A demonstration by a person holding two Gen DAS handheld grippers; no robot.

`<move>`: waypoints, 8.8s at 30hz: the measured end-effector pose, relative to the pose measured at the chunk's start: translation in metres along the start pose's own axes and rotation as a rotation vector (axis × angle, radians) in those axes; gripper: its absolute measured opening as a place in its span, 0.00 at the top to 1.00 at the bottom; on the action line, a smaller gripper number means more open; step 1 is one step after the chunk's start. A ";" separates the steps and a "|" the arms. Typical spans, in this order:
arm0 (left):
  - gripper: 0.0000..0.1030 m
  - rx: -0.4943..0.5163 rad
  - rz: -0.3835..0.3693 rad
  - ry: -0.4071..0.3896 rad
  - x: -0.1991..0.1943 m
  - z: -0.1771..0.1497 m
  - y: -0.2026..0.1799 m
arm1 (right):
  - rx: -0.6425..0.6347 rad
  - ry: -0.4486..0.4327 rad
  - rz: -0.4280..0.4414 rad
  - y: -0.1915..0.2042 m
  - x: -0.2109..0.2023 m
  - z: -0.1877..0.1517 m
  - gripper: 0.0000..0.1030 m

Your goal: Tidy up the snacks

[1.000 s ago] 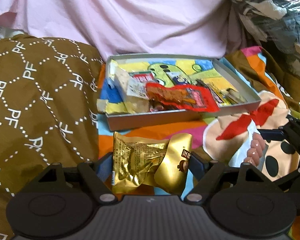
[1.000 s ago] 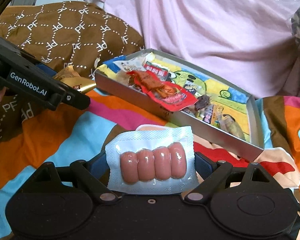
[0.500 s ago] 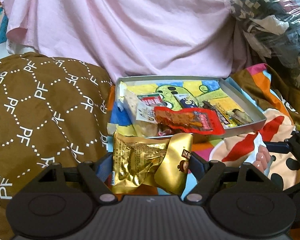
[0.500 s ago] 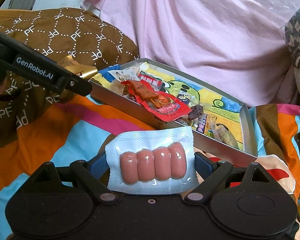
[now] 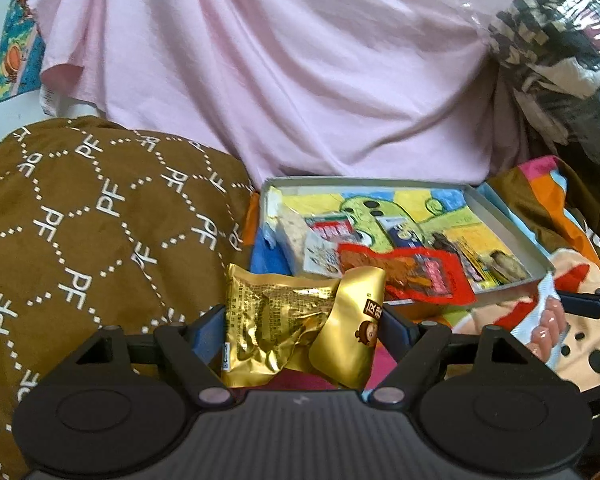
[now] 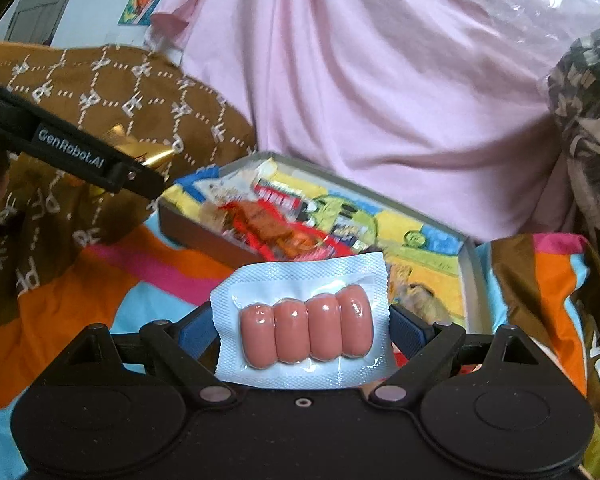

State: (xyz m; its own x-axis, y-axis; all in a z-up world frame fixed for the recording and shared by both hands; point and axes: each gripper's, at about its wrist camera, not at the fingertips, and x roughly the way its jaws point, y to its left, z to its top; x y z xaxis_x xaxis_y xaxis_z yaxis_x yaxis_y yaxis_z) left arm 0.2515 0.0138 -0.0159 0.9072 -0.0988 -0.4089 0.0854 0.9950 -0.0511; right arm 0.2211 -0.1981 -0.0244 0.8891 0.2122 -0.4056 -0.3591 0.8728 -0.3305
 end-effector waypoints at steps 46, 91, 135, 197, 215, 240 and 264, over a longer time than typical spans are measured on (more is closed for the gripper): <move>0.19 -0.090 -0.037 0.179 0.146 0.085 -0.048 | 0.210 0.083 -0.077 -0.088 0.129 0.045 0.12; 0.00 -0.131 0.042 0.166 0.135 0.099 -0.043 | 0.366 0.039 -0.062 -0.102 0.126 0.047 0.01; 0.00 -0.150 0.184 -0.020 0.001 0.078 -0.044 | 0.518 -0.137 -0.130 -0.104 -0.006 0.051 0.01; 0.00 -0.074 0.150 -0.031 -0.138 0.004 -0.033 | 0.662 -0.138 -0.037 -0.068 -0.152 0.010 0.01; 0.00 -0.092 0.116 -0.032 -0.153 -0.030 -0.013 | 0.609 -0.111 -0.124 -0.052 -0.170 0.000 0.01; 0.00 -0.088 0.102 -0.029 -0.162 -0.037 -0.011 | 0.589 -0.035 -0.126 -0.033 -0.177 -0.013 0.01; 0.00 -0.067 0.116 0.011 -0.158 -0.044 -0.014 | 0.570 0.065 -0.069 -0.021 -0.161 -0.018 0.01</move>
State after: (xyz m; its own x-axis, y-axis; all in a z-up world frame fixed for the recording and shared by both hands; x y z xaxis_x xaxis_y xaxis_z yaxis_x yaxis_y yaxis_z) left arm 0.0887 0.0147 0.0089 0.9049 0.0160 -0.4254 -0.0474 0.9969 -0.0633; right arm 0.0803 -0.2586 0.0324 0.8790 0.1350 -0.4573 -0.0755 0.9864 0.1461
